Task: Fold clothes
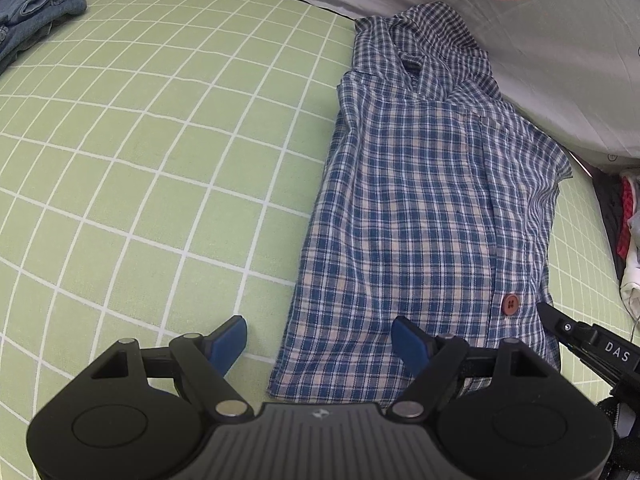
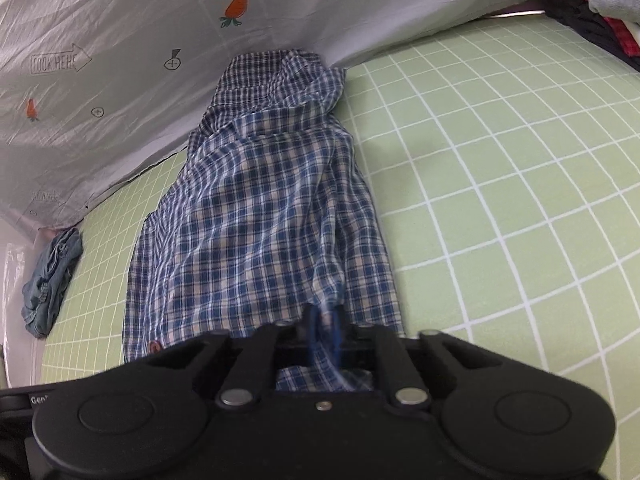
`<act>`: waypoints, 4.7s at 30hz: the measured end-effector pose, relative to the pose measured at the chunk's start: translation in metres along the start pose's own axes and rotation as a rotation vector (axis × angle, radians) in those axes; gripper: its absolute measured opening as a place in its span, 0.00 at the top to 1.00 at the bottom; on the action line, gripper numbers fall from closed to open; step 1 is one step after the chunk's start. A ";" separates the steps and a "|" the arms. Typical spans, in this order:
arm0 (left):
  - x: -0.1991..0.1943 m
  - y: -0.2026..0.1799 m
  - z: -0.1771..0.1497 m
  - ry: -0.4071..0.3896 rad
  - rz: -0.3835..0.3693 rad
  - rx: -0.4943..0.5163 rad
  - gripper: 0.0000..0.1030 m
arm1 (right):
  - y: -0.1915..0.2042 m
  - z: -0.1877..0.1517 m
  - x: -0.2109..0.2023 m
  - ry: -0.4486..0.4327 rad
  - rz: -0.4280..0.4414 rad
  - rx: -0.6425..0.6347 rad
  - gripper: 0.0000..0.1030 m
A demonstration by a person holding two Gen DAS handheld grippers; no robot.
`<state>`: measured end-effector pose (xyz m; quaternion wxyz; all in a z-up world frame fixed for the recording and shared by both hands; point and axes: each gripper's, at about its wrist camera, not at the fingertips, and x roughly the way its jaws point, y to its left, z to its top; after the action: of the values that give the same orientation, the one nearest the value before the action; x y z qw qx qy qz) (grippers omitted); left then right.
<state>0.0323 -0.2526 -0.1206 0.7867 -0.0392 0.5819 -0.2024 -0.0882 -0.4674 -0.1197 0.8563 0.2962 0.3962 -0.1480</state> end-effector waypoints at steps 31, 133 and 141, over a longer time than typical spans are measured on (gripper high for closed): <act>0.000 -0.006 -0.020 0.031 -0.114 -0.020 0.87 | -0.026 -0.029 -0.013 0.056 0.024 0.191 0.67; 0.025 -0.027 0.055 -0.008 -0.210 -0.111 0.14 | -0.055 0.077 0.025 0.130 0.074 0.074 0.00; 0.030 -0.029 0.044 -0.025 -0.337 -0.204 0.69 | -0.039 0.067 0.032 0.168 0.208 0.080 0.34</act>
<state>0.0729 -0.2982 -0.1248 0.7408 -0.2182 0.5747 -0.2707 -0.0469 -0.5402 -0.1256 0.8184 0.3810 0.4274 -0.0488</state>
